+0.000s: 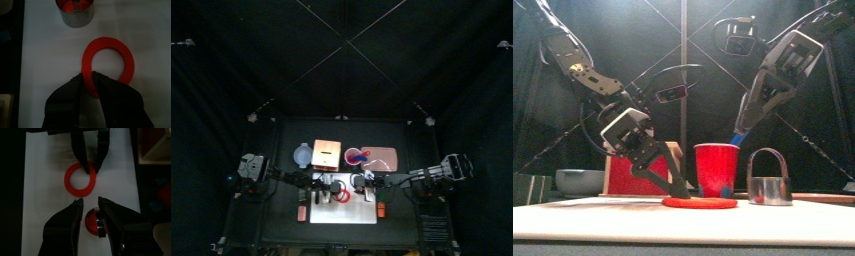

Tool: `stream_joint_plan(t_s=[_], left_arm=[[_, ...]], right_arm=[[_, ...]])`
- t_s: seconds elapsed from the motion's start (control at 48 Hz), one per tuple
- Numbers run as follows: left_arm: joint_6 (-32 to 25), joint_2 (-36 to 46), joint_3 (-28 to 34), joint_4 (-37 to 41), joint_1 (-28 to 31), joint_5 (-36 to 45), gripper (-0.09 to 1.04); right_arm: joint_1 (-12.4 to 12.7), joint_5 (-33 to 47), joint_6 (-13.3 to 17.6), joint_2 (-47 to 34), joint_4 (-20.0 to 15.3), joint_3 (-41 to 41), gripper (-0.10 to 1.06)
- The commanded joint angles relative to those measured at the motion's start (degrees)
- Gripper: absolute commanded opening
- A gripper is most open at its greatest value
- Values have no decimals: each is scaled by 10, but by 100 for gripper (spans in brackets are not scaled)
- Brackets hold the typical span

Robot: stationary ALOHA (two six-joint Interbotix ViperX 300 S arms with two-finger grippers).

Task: Get the cutter from the drawer then cut the dough then place the extra dough in the bowl
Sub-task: Place the extra dough in the bowl

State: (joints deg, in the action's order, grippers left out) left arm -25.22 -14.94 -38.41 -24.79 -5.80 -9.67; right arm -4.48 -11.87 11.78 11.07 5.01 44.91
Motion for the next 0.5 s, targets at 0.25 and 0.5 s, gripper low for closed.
stream_joint_plan(t_s=[0.25,0.5], left_arm=[[0,111,-24,7,8,-63,62],[-1,250,-80,5,64,-127,62]], right_arm=[[1,4,-1,11,-4,-3,71],[4,4,-2,11,-4,0,71]])
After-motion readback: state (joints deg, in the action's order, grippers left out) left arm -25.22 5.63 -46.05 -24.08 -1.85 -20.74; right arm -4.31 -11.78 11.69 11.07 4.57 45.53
